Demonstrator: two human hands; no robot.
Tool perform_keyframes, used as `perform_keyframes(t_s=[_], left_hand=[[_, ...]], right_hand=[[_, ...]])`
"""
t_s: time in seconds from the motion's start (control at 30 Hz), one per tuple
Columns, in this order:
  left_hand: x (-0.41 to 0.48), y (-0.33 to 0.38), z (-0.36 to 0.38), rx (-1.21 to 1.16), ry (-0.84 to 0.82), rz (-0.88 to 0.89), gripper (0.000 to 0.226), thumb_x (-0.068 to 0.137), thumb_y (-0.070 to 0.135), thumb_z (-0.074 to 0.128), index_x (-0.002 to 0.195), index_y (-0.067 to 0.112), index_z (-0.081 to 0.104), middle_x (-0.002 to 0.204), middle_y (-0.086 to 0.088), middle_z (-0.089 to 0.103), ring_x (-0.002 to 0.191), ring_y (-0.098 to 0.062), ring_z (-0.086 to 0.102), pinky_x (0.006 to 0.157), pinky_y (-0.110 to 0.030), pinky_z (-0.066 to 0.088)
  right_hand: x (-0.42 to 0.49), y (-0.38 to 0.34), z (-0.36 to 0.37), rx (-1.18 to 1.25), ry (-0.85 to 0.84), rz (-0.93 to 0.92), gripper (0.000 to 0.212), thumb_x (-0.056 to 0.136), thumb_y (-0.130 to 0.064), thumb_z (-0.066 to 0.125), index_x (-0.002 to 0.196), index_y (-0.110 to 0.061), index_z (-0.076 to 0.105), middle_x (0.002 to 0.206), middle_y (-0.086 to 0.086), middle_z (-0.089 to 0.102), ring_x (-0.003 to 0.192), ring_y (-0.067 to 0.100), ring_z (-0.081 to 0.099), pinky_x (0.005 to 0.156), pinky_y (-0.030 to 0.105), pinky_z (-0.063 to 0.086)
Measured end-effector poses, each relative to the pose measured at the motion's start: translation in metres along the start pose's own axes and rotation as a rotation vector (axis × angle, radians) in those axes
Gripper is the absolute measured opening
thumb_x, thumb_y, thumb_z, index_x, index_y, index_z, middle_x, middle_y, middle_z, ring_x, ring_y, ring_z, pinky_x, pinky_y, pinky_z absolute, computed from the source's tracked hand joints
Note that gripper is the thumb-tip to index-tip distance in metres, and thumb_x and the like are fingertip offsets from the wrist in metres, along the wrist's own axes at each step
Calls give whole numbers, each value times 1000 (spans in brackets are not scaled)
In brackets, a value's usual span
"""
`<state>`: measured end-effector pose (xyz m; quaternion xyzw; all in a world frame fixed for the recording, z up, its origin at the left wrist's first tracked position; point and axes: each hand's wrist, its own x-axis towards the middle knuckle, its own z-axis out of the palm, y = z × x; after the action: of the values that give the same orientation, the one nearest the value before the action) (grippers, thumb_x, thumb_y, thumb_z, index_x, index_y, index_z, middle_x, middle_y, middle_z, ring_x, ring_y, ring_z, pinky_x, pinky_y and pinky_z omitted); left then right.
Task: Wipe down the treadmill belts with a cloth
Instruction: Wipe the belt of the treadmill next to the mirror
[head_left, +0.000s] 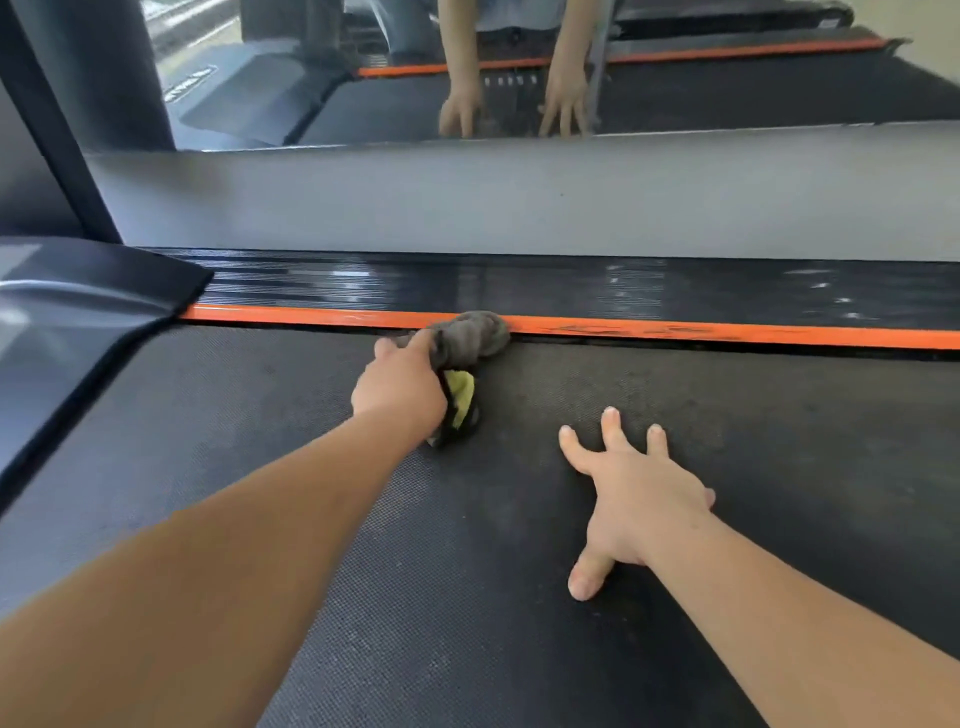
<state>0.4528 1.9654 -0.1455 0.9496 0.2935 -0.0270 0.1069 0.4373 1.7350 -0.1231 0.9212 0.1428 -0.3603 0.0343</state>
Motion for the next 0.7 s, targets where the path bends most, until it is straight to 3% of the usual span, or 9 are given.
perform_keyframes(t_s=[0.07,0.17,0.23,0.3,0.37,0.43,0.5,0.63,0.7], left_hand=[[-29,16,11,-35,-57,86,49,94,16,51,140,30,46,127,-11,42,107,-41,59,80,-43,48],[-82,22,23,-69,-226,454,50,97,27,51,146,33,43,124,-6,44,111,-38,59,91,-42,53],[-80,3,17,29,-275,594,52,97,32,51,148,35,42,121,-4,47,112,-35,59,94,-43,53],[-59,-19,9,152,-226,524,55,97,29,50,150,39,40,124,-4,47,111,-36,60,92,-46,54],[-47,-36,6,107,-93,294,55,97,25,47,150,36,40,126,-7,46,111,-39,60,91,-48,54],[-65,-29,13,37,-28,147,54,98,21,47,149,33,39,130,-10,44,111,-40,58,89,-46,51],[-102,-14,24,-48,-65,154,53,97,24,49,148,33,39,134,-10,43,112,-40,57,90,-45,49],[-151,-17,29,-33,-196,409,58,100,33,50,155,36,32,132,-6,44,111,-36,58,86,-42,51],[-138,-27,17,19,-181,374,56,100,31,49,154,34,35,127,-7,46,112,-37,59,84,-43,50]], right_hand=[[0,0,-1,2,-15,0,156,48,-56,99,152,-59,-18,162,-12,-37,153,40,-25,106,80,30],[1,1,0,23,-33,12,146,47,-55,100,159,-49,7,162,-16,-37,154,37,-25,107,81,28],[1,2,0,21,-26,22,142,47,-54,100,161,-40,17,162,-17,-36,154,35,-24,108,80,28],[-2,1,0,2,-12,12,146,47,-55,100,159,-49,7,164,-14,-34,155,37,-22,107,79,31],[-3,0,2,-22,5,-2,153,48,-57,99,155,-57,-10,165,-11,-33,154,39,-21,106,78,33],[-6,0,2,-17,27,12,155,47,-58,98,154,-58,-14,165,-11,-32,154,40,-20,105,78,34],[-6,0,0,-13,22,14,155,47,-57,99,154,-59,-14,165,-11,-32,154,40,-20,105,79,33],[-14,1,5,43,80,-2,156,47,-56,100,154,-58,-13,165,-14,-31,155,36,-20,108,75,33],[-28,6,18,96,190,-15,149,53,-57,97,157,-53,-10,167,-11,-27,157,29,-15,108,67,40]])
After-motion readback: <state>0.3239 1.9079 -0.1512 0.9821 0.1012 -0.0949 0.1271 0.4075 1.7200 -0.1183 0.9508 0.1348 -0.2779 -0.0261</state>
